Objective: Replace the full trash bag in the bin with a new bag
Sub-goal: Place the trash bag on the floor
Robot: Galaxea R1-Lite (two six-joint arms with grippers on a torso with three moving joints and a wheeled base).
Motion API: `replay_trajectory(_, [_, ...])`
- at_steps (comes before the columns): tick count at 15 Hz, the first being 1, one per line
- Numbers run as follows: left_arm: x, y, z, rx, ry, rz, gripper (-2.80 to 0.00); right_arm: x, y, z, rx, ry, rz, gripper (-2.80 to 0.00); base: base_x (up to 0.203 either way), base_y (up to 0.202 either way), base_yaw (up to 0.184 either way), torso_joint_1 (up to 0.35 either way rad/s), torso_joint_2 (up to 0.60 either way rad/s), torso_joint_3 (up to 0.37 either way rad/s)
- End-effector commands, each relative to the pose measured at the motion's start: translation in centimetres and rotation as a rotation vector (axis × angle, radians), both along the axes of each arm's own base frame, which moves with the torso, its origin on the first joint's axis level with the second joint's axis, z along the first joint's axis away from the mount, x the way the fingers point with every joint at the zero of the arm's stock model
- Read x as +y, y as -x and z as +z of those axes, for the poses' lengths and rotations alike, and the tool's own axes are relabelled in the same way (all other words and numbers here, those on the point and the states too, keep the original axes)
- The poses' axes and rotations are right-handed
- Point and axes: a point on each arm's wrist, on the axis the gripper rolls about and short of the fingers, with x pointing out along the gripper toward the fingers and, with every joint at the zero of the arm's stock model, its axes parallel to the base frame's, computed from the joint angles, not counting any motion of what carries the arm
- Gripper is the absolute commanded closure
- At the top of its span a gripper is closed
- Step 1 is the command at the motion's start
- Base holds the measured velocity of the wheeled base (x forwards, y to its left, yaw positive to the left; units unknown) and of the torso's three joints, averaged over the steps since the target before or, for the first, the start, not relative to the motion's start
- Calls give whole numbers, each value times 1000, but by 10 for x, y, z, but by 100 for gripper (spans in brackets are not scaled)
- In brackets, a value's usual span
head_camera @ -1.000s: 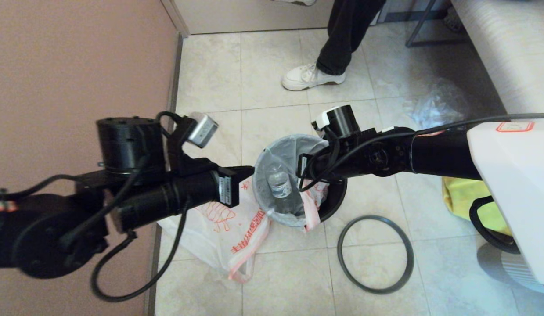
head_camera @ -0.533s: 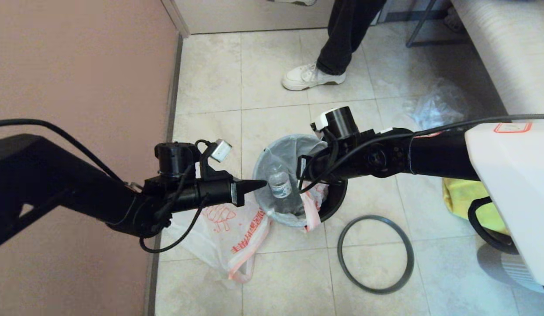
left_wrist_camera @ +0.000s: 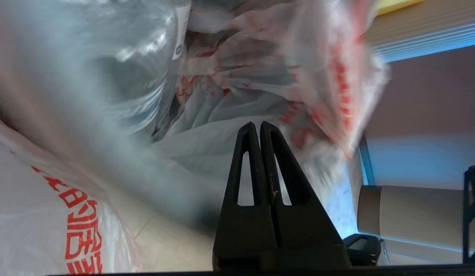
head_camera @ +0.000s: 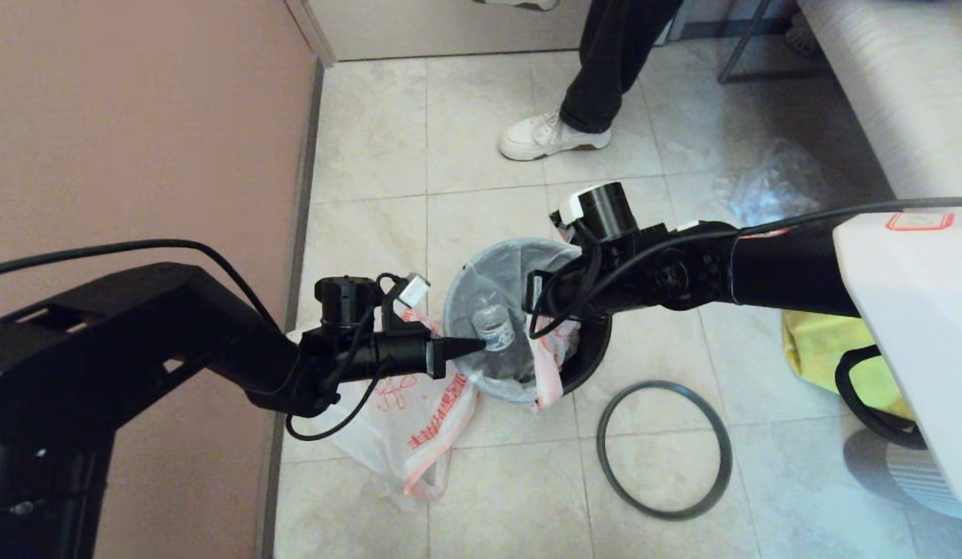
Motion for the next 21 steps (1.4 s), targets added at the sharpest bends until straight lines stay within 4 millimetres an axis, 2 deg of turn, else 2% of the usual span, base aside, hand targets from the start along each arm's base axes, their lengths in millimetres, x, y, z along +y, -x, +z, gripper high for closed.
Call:
replay_trajectory(1, [-3,-2,-8,14,-3,-8,0,0,2,3,-3,-5,2,0,0,0,0,0,0,0])
replay_trajectory(6, [-12,-4,-8,2,-6,-9,0,6,6,4,-4,-5,18,0,0,0,0,0,0,0])
replay_trajectory(10, [-15,4,24,-39,30,-4,0,0,2,2,-2,-2,2,0,0,0,0,0,0,0])
replay_trajectory(12, [-18,17,51,-94,32,38,0,-2,1,1,3,2,-2,0,0,0,0,0,0,0])
replay_trajectory(15, [-23,50,93,-137,0,136,0,-2,-2,-4,15,8,-5,0,0,0,0,0,0,0])
replay_trajectory(17, [-20,70,95,-81,-139,183,0,-3,-4,-7,20,11,-11,0,0,0,0,0,0,0])
replay_trajectory(19, [-12,69,86,-62,-194,271,0,-5,-6,-8,21,12,-17,0,0,0,0,0,0,0])
replay_trajectory(20, [-7,69,86,-57,-198,292,-280,-5,-7,-9,23,13,-18,0,0,0,0,0,0,0])
replay_trajectory(21, [-5,71,91,-64,-193,307,-280,-6,-7,-10,25,15,-20,0,0,0,0,0,0,0])
